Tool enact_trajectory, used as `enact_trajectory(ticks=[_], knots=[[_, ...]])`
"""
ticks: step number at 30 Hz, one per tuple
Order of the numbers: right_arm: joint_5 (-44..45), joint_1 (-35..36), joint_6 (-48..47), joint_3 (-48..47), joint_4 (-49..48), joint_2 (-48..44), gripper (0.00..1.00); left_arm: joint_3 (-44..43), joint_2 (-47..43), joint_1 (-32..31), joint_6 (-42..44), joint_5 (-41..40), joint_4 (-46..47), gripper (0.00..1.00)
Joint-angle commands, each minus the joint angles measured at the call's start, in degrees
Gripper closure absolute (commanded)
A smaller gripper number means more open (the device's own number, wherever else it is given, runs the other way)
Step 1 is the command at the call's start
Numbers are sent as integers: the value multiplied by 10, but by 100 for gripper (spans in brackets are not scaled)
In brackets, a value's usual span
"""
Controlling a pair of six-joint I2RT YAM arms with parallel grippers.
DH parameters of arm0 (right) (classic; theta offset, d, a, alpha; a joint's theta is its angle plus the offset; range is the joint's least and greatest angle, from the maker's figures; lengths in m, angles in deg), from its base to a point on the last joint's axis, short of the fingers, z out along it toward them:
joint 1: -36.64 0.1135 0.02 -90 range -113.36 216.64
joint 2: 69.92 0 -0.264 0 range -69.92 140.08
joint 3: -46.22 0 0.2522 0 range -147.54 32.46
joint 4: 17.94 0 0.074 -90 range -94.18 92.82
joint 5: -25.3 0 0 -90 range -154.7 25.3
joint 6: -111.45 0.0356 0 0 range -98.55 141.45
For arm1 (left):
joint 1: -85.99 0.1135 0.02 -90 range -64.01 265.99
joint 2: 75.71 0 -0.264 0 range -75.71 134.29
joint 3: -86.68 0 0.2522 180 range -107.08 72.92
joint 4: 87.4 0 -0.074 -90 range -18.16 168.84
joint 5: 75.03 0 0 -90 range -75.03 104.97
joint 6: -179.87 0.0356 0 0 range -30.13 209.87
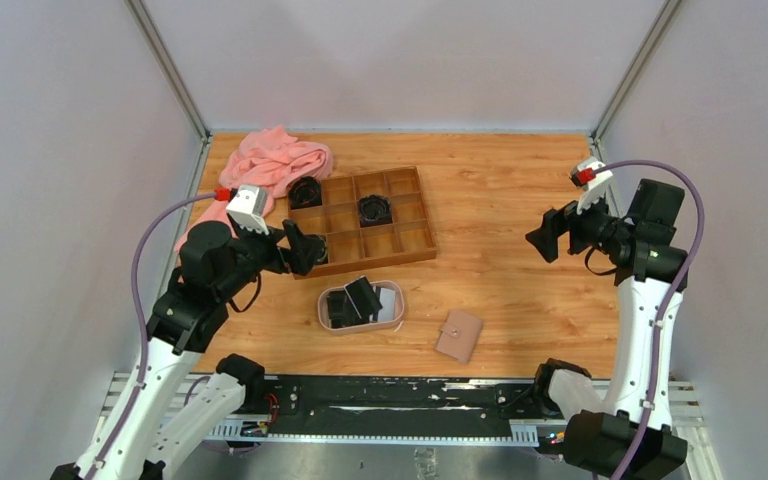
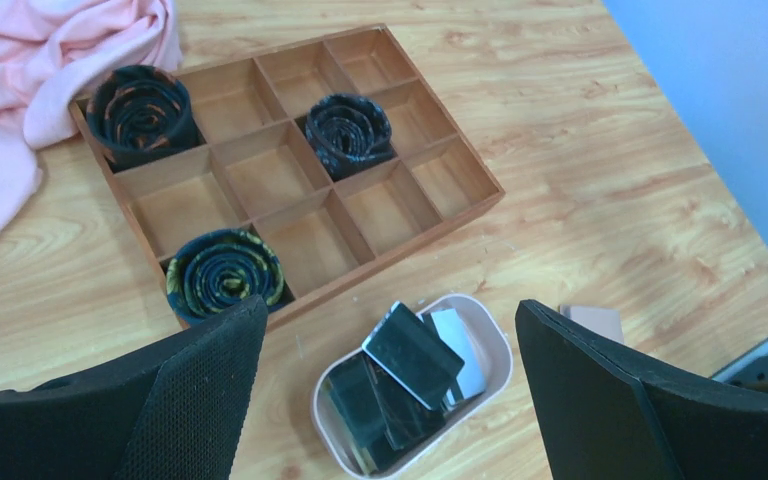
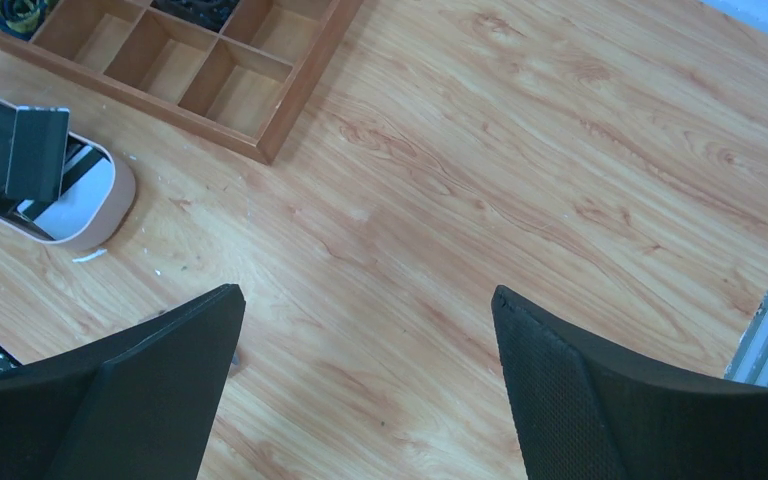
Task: Put the credit cards into the card holder
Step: Reset both arms
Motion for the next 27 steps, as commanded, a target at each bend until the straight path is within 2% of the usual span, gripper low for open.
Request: enact_trajectory(ticks=[1,7,27], knots=[[-7,-9,89,-6,-25,-19,1,3,-33,4,17,38,-49,0],[25,-9,130,8,-47,-29,0,13,-57,4,3,60,-55,0],[-9,-9,141,57,-86,-50,0,15,-78,4,4,53,-77,0]])
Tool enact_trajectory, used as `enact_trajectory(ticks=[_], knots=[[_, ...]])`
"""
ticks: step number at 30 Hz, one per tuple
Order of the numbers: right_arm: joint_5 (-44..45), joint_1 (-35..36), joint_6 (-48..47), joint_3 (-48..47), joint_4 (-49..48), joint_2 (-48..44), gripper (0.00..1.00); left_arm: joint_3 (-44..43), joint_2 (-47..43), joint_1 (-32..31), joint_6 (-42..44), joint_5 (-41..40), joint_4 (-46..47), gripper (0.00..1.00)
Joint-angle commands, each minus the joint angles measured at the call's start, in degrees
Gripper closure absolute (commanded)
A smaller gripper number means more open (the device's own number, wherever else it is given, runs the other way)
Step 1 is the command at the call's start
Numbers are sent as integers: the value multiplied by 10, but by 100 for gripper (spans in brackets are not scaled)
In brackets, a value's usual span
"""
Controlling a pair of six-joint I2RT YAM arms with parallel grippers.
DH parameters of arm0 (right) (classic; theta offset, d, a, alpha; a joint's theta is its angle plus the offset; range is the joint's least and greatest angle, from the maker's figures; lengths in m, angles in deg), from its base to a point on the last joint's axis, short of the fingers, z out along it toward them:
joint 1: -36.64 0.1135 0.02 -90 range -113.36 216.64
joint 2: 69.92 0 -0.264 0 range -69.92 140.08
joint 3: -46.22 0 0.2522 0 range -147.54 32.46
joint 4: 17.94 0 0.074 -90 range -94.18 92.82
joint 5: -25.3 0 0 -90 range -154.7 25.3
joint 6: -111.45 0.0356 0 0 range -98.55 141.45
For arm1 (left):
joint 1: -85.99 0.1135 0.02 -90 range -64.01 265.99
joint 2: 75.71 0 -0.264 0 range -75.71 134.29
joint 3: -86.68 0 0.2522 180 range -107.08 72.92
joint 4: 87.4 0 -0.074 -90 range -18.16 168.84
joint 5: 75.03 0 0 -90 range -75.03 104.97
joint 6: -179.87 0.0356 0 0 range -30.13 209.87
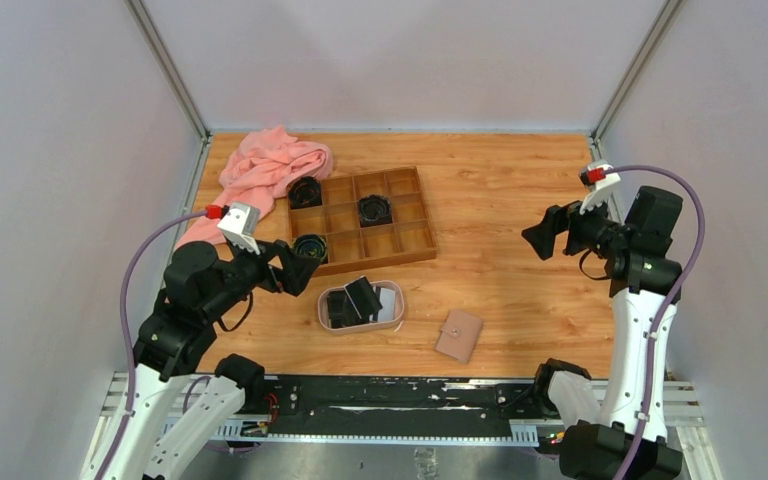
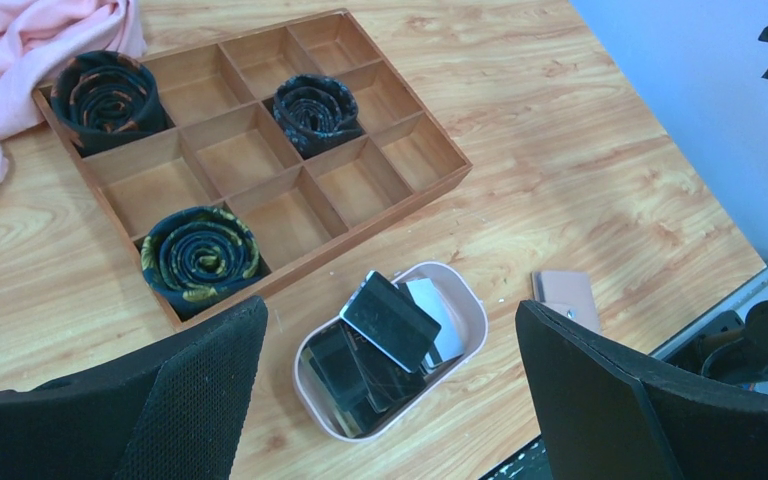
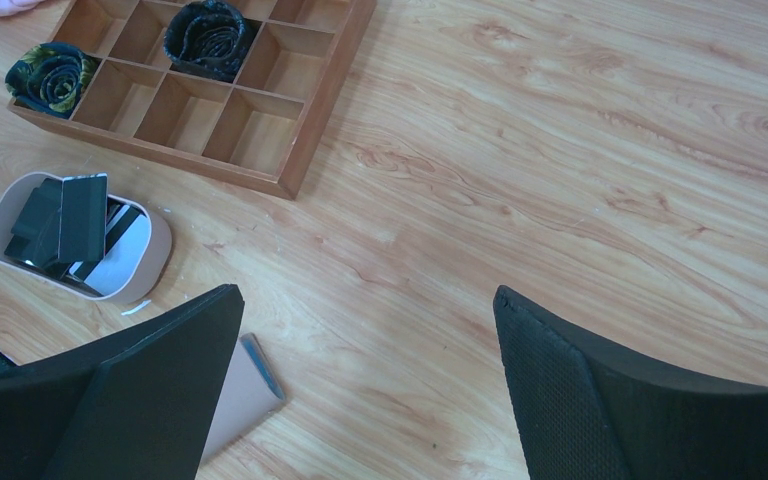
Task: Put the credit cards into the card holder
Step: Reset both arms
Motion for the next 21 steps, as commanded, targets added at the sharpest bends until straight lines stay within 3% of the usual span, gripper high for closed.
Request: enact_trajectory(ticks=[1,21], knots=[[-16,-9,-9,13,-14,-9,0,5,-5,4,-1,4,-14,0],[-23,-9,-34,25,-19,-23,2,-2,-18,4,-5,-1,-22,0]])
